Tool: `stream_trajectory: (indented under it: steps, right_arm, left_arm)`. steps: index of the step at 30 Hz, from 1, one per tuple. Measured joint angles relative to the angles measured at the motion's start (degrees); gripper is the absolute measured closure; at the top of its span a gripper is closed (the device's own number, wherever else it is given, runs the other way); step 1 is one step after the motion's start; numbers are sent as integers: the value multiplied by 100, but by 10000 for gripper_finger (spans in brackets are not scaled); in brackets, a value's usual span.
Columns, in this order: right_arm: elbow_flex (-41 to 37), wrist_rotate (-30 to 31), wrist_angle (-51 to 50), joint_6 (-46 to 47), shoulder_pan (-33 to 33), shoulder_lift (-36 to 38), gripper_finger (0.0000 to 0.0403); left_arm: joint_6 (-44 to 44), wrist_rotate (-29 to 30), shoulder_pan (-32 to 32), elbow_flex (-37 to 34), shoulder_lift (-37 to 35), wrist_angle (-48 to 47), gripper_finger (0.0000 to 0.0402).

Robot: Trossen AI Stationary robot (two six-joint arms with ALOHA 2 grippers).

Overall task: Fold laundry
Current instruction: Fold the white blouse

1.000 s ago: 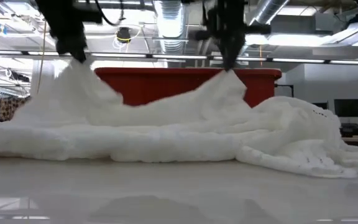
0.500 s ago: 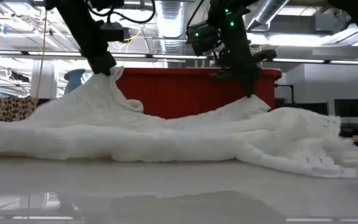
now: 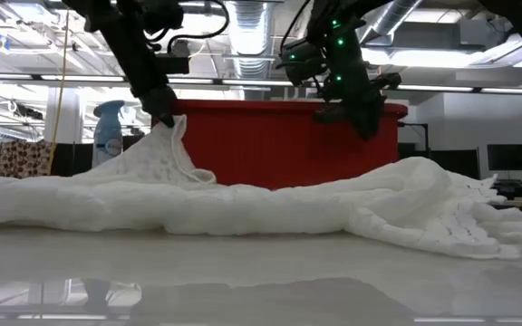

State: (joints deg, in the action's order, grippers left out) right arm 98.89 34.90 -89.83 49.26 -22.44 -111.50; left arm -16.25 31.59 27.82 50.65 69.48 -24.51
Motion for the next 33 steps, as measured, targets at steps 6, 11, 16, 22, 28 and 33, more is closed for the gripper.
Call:
stream_trajectory:
  steps: [6,11,16,22,28,33]
  right_arm:
    - [170,-183,38,-1016,-170,77,196]
    - [332,187,477,-1967,175,581,160]
    - [339,194,671,-2157,288,1227,160]
    - [334,-772,974,-2384,379,1658,163]
    - [-3,-975,1533,-2834,778,1648,164]
    - [-537,-1104,2364,-3038,643,1654,164]
  left_arm:
    - [313,-899,614,4,-10,43,233]
    - [-265,-1393,727,63,-274,-146,219]
    - [-2,-1726,796,735,-507,-715,219]
    - [494,-2550,791,968,-689,-1050,219]
    - [215,-2415,801,819,-464,-1460,219]
    - [-66,-2698,854,813,55,-1107,219]
